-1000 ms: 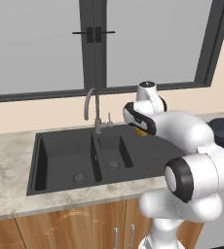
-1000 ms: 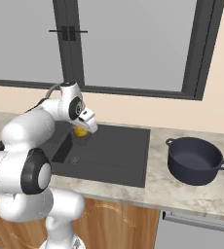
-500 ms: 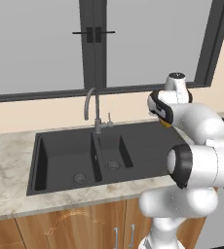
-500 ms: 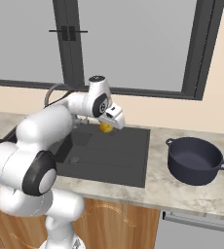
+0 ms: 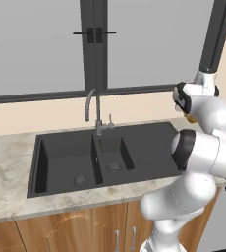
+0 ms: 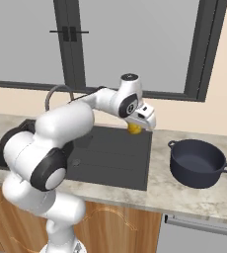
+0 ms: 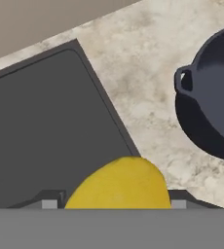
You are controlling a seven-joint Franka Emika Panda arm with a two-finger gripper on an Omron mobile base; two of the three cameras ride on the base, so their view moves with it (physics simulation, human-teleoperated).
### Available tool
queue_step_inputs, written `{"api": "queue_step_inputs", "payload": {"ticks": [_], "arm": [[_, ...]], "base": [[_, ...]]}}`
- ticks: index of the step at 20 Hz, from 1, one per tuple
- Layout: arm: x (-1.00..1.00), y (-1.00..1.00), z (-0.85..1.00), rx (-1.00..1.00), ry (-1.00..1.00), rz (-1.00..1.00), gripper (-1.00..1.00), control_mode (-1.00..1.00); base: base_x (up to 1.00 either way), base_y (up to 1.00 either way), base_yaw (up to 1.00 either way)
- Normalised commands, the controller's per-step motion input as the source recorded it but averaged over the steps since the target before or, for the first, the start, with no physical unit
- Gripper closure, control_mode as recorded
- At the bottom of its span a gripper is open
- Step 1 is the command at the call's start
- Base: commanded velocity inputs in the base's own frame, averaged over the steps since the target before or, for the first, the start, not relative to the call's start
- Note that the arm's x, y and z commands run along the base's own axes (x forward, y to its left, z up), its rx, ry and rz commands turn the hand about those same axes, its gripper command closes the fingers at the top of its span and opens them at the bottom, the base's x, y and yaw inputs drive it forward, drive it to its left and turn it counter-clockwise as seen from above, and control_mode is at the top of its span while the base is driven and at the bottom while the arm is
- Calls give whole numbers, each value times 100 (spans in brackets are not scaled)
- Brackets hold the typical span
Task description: Dump the lemon from the pot into the sink. Then turn on the water and wash the lemon. Then turn off the water and put the lemon back in the pot.
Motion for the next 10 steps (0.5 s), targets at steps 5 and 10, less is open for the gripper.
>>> {"api": "queue_step_inputs", "payload": {"ticks": [5,10], "arm": [[15,-100,7,0,-1,4,100,-100],[1,-100,0,2,0,2,100,-100]], "base": [[0,0,0],[0,0,0]]}}
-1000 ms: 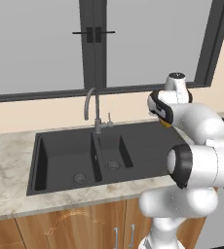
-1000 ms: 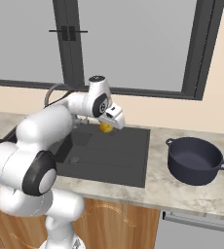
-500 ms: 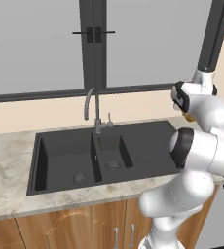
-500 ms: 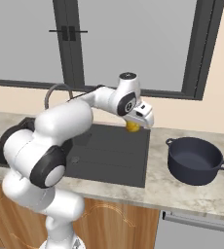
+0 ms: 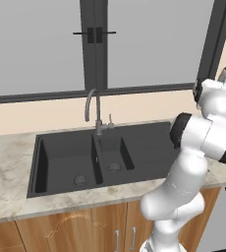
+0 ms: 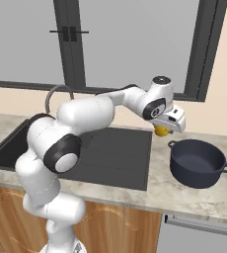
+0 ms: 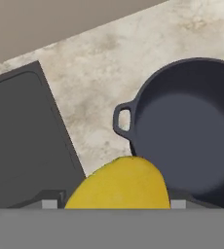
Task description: Dump the lemon from the pot into the sink. Then turn on the water and wash the lemon. Then turn off the water and put the lemon back in the pot.
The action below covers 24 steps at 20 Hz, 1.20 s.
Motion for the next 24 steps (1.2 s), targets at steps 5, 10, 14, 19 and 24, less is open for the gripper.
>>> {"api": "queue_step_inputs", "payload": {"ticks": [5,10,14,19,24], "arm": [[-4,-100,0,0,0,0,100,-100],[-1,-85,-4,3,0,0,100,-100],[-2,-34,-16,6,1,0,100,-100],[-7,-11,-51,2,10,0,100,-100],[0,0,-80,0,22,0,100,-100]], "base": [[0,0,0],[0,0,0],[0,0,0],[0,0,0],[0,0,0]]}}
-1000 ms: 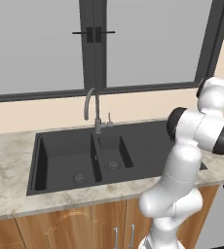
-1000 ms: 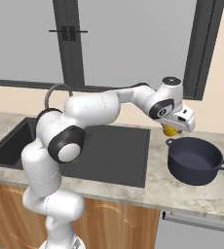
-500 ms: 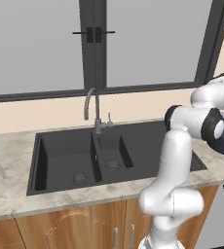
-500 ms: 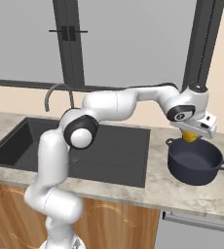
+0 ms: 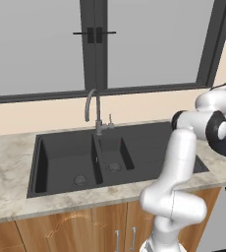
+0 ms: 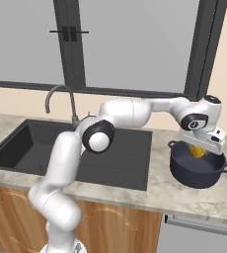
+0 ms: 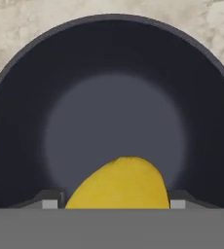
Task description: Dump the lemon from the pot into the sink. Then turn on the water and wash the lemon. Then turn off the water and put the lemon back in the pot.
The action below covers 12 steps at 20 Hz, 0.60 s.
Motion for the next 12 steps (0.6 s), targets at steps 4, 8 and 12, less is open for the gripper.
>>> {"api": "queue_step_inputs", "payload": {"ticks": [4,8,12], "arm": [[0,0,-47,0,5,0,100,-100],[0,0,-45,0,1,0,100,-100],[0,5,-52,1,0,1,100,-100]], "base": [[0,0,0],[0,0,0],[0,0,0]]}}
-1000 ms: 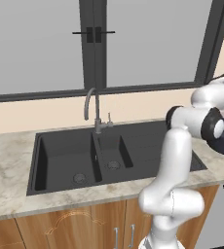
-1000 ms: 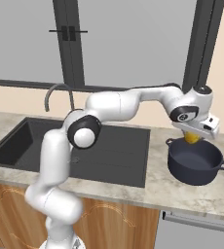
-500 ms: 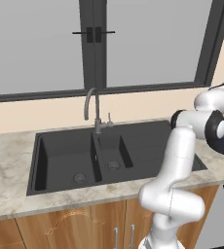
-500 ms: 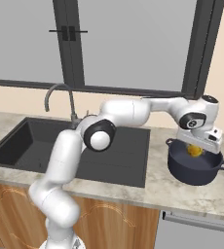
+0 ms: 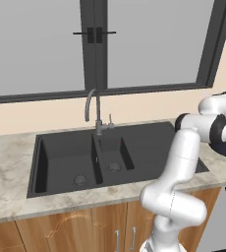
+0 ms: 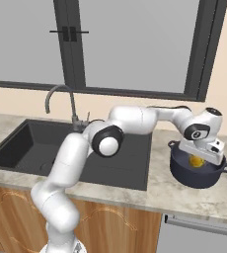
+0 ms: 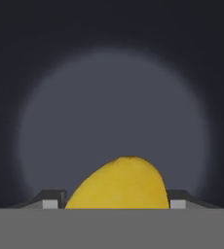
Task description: Dump the lemon from the pot into the sink. Then turn on the water and wash the lemon. Then turn off the water and put the lemon back in the pot.
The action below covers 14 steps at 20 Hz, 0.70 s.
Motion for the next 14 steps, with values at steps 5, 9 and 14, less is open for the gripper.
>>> {"api": "queue_step_inputs", "payload": {"ticks": [5,9,14], "arm": [[11,5,-18,0,0,1,-100,-100],[28,0,0,0,0,0,-100,-100],[17,0,0,0,0,0,-100,-100]], "base": [[0,0,0],[0,0,0],[0,0,0]]}}
